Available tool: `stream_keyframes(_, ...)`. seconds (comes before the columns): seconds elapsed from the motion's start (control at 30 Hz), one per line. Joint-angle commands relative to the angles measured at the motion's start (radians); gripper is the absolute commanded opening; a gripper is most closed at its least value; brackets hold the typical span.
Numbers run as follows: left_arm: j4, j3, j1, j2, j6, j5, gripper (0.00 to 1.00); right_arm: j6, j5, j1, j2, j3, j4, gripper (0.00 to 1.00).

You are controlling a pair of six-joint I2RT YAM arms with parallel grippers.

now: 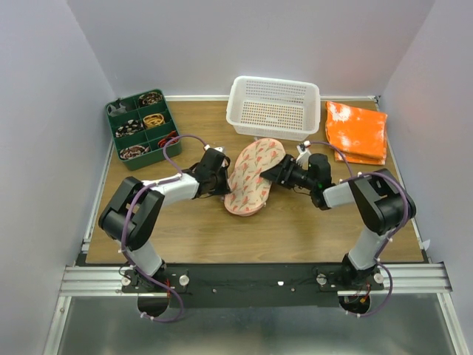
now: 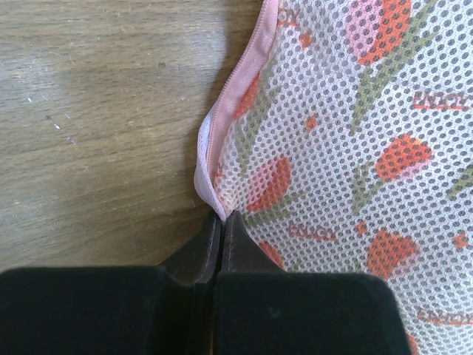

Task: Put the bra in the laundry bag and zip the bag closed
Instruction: Zip the zipper on the laundry bag.

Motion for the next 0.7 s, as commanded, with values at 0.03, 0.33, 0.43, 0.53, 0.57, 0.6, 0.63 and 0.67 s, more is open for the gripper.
stream_keyframes(0.03, -0.140, -0.042, 0.007, 0.086, 0.062, 0.017, 0.00, -0.011, -0.098, -0.025, 0.080, 0.060, 0.091, 0.73)
stream_keyframes(0.33, -0.146, -0.028, 0.010, 0.097, 0.080, 0.037, 0.00, 0.047, -0.230, -0.039, 0.142, 0.072, 0.237, 0.58)
stream_keyframes(0.43, -0.156, -0.019, 0.013, 0.100, 0.082, 0.036, 0.00, 0.070, -0.281, -0.040, 0.148, 0.067, 0.262, 0.49)
stream_keyframes(0.53, -0.168, -0.005, 0.012, 0.091, 0.085, 0.030, 0.00, 0.078, -0.299, -0.039, 0.145, 0.047, 0.263, 0.46)
stream_keyframes(0.57, -0.172, 0.000, 0.013, 0.086, 0.085, 0.025, 0.00, 0.076, -0.299, -0.040, 0.136, 0.043, 0.259, 0.41)
stream_keyframes(0.6, -0.179, 0.013, 0.013, 0.085, 0.087, 0.024, 0.00, 0.072, -0.292, -0.037, 0.128, 0.034, 0.252, 0.39)
stream_keyframes(0.63, -0.195, 0.021, 0.015, 0.083, 0.088, 0.019, 0.00, 0.069, -0.284, -0.039, 0.120, 0.018, 0.245, 0.38)
stream_keyframes(0.67, -0.198, 0.027, 0.015, 0.079, 0.088, 0.014, 0.00, 0.072, -0.278, -0.039, 0.114, 0.011, 0.243, 0.36)
